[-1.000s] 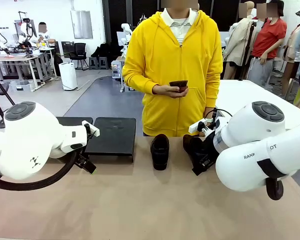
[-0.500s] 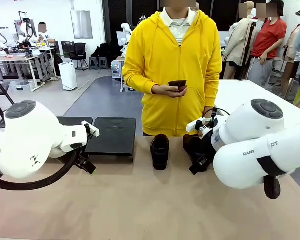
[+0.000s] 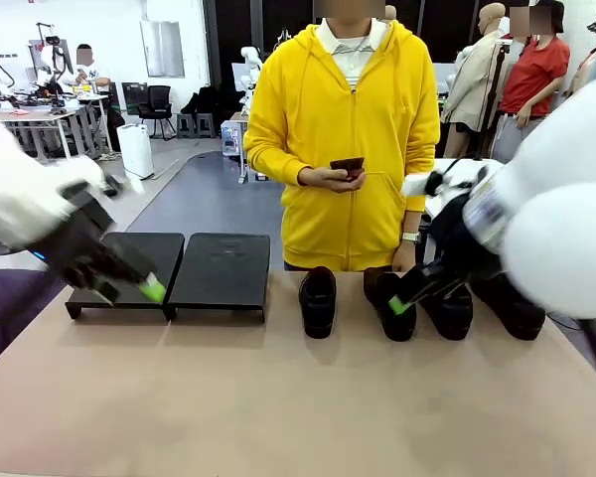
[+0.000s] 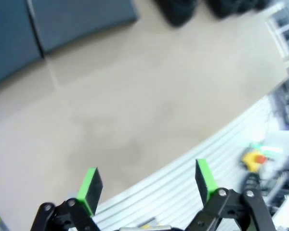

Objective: Organize the shoes by placing them on the stand.
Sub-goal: Pick up one Shoe and place it in the middle of the table.

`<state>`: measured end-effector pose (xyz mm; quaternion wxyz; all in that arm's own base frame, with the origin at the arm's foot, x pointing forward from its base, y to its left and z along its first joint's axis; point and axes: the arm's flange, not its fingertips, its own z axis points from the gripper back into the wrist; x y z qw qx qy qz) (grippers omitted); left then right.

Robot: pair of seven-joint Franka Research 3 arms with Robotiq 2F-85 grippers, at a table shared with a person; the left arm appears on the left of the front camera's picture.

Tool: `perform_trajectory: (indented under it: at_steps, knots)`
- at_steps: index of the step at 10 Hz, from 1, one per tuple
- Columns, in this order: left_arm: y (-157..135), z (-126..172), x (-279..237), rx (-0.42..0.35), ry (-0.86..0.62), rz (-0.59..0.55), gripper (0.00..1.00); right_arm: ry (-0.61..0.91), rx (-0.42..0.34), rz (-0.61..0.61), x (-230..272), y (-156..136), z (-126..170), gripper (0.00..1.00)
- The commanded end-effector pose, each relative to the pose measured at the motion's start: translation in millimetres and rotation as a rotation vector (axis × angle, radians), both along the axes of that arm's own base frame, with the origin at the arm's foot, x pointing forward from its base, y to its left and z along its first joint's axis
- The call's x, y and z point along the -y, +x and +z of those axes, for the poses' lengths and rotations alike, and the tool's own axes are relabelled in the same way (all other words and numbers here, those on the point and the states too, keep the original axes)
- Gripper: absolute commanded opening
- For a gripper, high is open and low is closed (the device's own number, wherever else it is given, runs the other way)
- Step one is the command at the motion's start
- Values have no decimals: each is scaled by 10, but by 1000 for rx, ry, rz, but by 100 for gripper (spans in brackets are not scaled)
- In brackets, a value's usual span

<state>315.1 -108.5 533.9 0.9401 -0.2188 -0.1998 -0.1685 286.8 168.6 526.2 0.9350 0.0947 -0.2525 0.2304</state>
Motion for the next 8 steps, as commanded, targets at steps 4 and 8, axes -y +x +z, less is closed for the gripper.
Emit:
perform_trajectory:
  at_steps: [4,8]
  knots:
    - [-1116,188,-1159,54,-174,88,100,142,-4,-219,1429,-1209,512,100]
    - [-1036,618,-1428,8,-165,106,100,234,0,-250,1724,-1206,831,100]
